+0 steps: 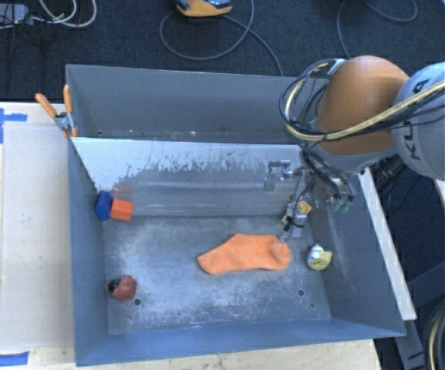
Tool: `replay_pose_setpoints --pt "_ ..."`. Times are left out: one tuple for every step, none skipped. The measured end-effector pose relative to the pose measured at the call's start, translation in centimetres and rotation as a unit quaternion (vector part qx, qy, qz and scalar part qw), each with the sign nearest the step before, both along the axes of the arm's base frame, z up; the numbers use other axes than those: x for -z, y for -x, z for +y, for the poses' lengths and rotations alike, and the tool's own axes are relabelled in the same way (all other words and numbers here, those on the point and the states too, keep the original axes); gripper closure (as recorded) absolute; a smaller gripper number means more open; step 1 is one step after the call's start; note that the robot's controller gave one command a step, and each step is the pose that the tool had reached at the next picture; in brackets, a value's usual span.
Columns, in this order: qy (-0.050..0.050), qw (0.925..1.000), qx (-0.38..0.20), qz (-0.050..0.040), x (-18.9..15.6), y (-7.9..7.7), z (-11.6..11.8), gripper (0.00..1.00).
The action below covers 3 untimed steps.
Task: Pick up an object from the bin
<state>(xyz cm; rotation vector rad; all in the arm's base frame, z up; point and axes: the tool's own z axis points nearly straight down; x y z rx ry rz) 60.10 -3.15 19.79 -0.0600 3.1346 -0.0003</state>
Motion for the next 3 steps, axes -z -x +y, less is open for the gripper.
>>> replay_pose_setpoints --pt "0.000 0.9982 -0.059 0.0037 7.3 0.0 0.9 0.00" --pt "0.000 0.9969 -0.079 0.0010 11.5 -1.1 2.2 0.00" --pt "0.000 0.9935 -0.114 0.0043 12.8 0.9 1.4 1.00"
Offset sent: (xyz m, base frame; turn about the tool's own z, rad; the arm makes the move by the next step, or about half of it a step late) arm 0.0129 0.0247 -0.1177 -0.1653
